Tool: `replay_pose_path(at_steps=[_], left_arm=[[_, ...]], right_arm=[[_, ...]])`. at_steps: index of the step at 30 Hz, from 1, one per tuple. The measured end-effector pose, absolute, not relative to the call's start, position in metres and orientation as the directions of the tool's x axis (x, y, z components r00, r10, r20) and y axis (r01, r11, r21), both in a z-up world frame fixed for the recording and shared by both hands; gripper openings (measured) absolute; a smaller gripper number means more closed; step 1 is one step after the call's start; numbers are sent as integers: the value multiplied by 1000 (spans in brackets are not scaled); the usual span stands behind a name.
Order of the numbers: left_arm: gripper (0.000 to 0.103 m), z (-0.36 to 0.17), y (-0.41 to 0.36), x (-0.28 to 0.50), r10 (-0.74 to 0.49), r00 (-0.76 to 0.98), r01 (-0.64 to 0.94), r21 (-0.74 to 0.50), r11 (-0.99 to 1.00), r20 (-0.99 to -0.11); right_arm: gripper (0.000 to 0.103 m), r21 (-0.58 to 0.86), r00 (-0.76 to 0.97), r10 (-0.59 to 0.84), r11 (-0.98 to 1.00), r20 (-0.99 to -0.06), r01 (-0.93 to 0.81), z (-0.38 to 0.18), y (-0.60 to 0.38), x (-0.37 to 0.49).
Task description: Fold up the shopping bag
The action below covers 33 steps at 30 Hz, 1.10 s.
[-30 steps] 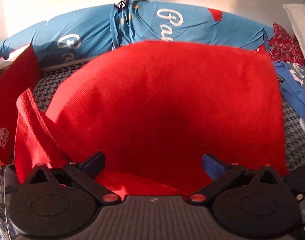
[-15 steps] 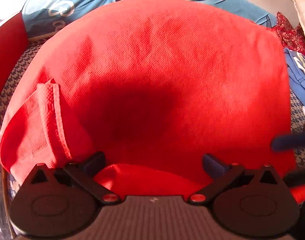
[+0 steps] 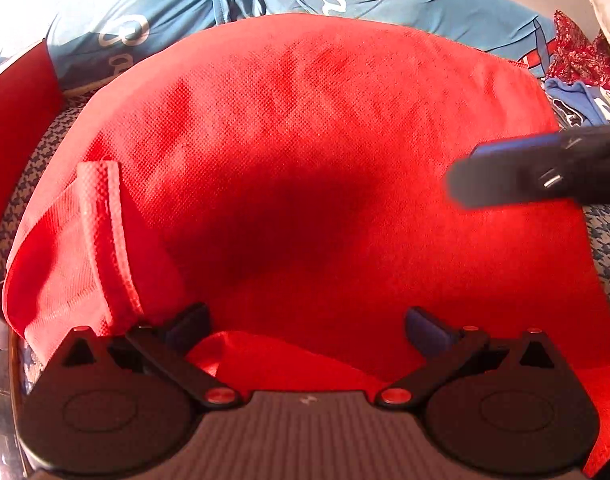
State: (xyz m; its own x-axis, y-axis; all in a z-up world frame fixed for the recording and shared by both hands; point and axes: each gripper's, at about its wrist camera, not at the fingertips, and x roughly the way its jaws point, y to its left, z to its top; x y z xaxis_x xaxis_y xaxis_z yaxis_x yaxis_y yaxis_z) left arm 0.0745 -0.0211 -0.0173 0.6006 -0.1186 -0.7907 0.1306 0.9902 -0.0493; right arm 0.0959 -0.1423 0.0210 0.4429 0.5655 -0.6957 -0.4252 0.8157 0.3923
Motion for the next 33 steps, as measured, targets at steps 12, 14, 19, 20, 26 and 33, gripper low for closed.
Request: replay_pose_path(at_steps=[12, 14, 19, 20, 26, 33], left_arm=[[103, -16, -36, 71, -113, 616, 141, -32, 989, -780], [103, -16, -36, 76, -116, 615, 139, -37, 990, -780], [103, -15, -37, 79, -117, 615, 139, -40, 990, -780], [103, -15, -37, 79, -117, 616, 139, -39, 990, -779], [103, -15, -34, 79, -119, 619, 142, -39, 989, -776], [103, -15, -34, 79, -123, 623, 143, -42, 989, -773]], right_arm=[[83, 251, 423, 439, 867, -793, -431, -15, -124, 97], [85, 249, 426, 442, 865, -790, -436, -16, -124, 98], [90, 254, 430, 451, 861, -782, -441, -14, -124, 98], [92, 256, 430, 453, 860, -781, -441, -14, -124, 99], [102, 270, 428, 462, 858, -776, -436, -15, -121, 104], [103, 275, 452, 455, 870, -767, -409, -16, -118, 102]])
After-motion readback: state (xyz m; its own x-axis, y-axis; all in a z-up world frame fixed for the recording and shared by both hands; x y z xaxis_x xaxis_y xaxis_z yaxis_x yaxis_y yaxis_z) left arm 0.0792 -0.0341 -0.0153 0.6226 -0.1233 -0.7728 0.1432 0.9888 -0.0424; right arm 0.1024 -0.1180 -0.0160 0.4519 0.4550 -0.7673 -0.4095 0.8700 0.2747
